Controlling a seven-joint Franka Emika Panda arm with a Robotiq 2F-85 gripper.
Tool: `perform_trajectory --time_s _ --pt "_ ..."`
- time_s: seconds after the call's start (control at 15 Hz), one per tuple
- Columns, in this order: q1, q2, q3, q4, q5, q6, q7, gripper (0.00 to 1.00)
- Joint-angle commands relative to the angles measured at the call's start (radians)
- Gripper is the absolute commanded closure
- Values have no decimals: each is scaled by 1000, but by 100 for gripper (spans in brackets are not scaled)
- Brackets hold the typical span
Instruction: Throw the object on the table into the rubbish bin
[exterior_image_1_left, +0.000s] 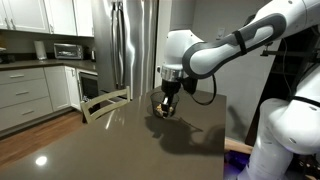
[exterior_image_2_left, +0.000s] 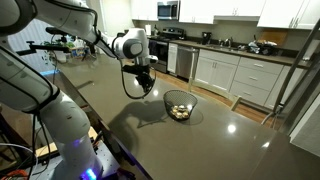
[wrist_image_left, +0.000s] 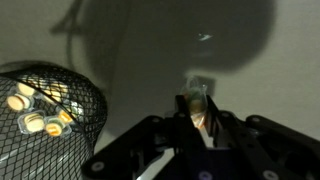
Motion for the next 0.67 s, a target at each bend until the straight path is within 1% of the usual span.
perform_trajectory --time_s 0.0,0.33,0.6 --pt "-23 -24 17 27 -49 -30 23 93" --pt "-50 -17 13 74 -107 -38 26 94" --pt "-72 3 -8 124 -104 -77 9 93"
